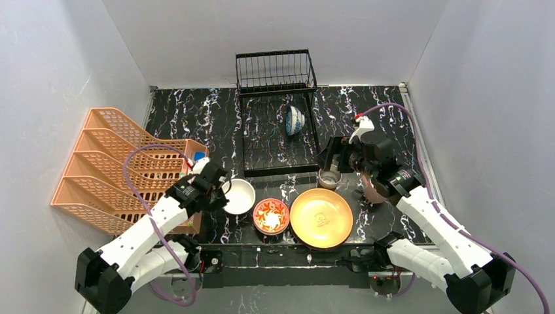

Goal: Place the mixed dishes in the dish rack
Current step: Pick up the bowl from the center of the board.

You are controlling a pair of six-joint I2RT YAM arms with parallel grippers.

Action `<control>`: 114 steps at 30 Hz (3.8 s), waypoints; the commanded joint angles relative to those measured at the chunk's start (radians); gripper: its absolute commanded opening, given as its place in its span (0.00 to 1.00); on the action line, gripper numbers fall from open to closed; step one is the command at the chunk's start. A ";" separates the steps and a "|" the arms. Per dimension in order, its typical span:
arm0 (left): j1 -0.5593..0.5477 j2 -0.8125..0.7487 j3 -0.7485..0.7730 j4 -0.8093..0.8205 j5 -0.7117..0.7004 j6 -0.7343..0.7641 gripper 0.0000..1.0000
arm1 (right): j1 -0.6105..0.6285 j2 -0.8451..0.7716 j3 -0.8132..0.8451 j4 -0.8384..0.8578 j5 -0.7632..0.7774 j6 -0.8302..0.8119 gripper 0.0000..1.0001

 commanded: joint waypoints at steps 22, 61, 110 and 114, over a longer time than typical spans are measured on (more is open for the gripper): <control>-0.004 -0.030 0.343 0.172 0.124 0.170 0.00 | 0.019 -0.022 0.021 0.164 -0.343 0.172 0.99; 0.262 -0.015 0.157 0.701 0.867 -0.072 0.00 | 0.382 0.162 0.158 0.470 -0.010 0.349 0.99; 0.262 -0.012 0.196 0.615 0.853 -0.019 0.03 | 0.417 0.158 0.166 0.520 0.075 0.364 0.01; 0.262 -0.012 0.208 0.590 0.837 -0.006 0.19 | 0.416 0.153 0.165 0.516 0.084 0.362 0.01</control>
